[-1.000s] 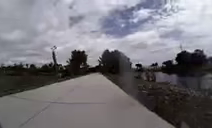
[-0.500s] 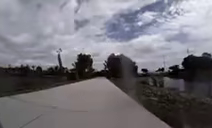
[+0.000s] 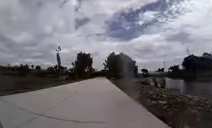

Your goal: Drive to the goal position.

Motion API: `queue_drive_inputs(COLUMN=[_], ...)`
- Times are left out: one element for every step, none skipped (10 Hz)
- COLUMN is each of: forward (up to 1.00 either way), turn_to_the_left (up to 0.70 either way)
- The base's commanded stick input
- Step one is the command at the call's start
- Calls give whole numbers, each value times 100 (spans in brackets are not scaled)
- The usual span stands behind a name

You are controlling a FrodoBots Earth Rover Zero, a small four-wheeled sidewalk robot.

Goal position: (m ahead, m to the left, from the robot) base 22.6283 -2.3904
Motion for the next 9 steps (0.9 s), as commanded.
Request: queue_drive_inputs(forward=[60,60,60,60,60,60,60,60,60], turn_to_the_left=[1,1,1,1,1,1,1,1,1])
